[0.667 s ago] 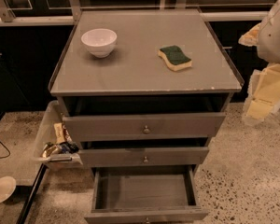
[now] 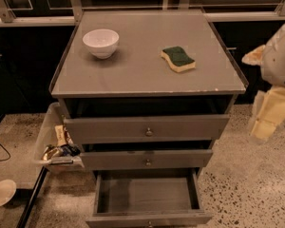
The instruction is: Close bottom drawer
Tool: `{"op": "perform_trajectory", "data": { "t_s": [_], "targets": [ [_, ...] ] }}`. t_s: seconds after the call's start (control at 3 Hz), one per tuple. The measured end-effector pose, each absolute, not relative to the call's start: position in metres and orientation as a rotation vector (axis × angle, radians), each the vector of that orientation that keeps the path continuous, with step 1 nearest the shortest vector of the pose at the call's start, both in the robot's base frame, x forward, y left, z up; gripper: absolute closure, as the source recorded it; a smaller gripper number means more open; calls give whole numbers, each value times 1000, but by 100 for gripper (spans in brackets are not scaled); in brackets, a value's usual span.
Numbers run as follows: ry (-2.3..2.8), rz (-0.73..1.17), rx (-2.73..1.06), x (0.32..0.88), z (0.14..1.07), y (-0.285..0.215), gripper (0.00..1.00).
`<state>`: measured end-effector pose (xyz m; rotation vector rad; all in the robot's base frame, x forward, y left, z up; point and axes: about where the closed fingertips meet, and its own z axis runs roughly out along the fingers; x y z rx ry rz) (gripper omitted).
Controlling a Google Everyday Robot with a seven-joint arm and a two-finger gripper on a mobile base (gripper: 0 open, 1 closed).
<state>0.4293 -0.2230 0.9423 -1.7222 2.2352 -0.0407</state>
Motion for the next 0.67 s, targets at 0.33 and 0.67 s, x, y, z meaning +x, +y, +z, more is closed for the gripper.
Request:
{"op": "perform_trajectory", "data": {
  "t_s": [0.33,0.67],
  "targets": [
    [2249,30,-1734,408,884,-235,0],
    [2233,85,-1768,387,824,-241,19]
  ]
}}
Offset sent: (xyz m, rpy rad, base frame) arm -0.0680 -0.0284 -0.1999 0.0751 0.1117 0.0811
